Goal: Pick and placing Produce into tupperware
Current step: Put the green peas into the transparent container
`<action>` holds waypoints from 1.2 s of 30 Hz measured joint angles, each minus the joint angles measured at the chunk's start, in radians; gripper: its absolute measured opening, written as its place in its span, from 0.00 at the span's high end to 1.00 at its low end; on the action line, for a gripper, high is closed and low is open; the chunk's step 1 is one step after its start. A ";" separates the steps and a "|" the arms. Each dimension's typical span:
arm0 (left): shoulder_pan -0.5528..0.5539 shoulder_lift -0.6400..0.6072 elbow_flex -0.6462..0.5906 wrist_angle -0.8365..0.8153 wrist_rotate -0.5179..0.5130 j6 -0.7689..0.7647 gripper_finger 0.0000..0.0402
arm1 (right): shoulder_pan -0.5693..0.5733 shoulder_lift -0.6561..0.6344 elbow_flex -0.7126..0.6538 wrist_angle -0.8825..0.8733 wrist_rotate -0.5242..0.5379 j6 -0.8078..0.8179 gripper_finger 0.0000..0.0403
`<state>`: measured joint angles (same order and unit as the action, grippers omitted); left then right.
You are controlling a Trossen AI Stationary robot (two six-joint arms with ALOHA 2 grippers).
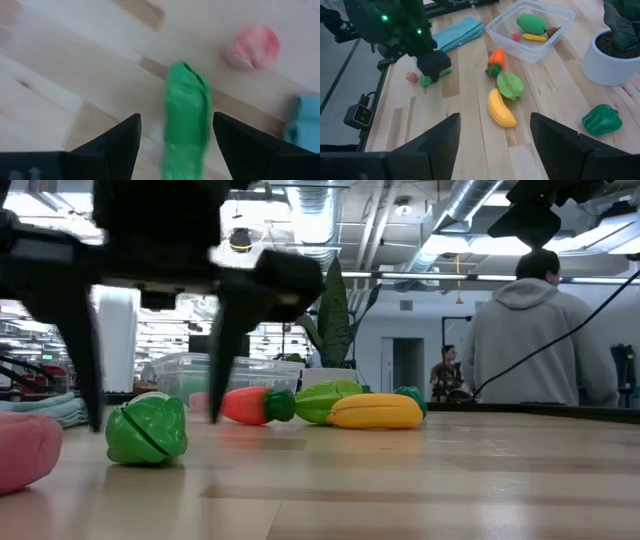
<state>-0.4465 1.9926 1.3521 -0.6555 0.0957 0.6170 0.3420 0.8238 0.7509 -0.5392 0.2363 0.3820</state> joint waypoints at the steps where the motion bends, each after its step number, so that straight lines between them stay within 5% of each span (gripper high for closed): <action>1: 0.000 0.011 0.003 0.002 0.004 -0.001 0.41 | 0.000 0.000 0.000 0.000 0.000 0.000 0.42; 21: 0.016 0.021 0.014 0.018 -0.029 -0.081 0.41 | 0.005 0.000 0.000 0.001 0.000 0.003 0.42; 36: 0.015 0.021 0.014 0.018 -0.025 -0.090 0.66 | 0.005 0.000 0.000 0.001 0.000 0.002 0.42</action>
<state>-0.4316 2.0140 1.3660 -0.6376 0.0708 0.5266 0.3470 0.8242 0.7509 -0.5385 0.2367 0.3843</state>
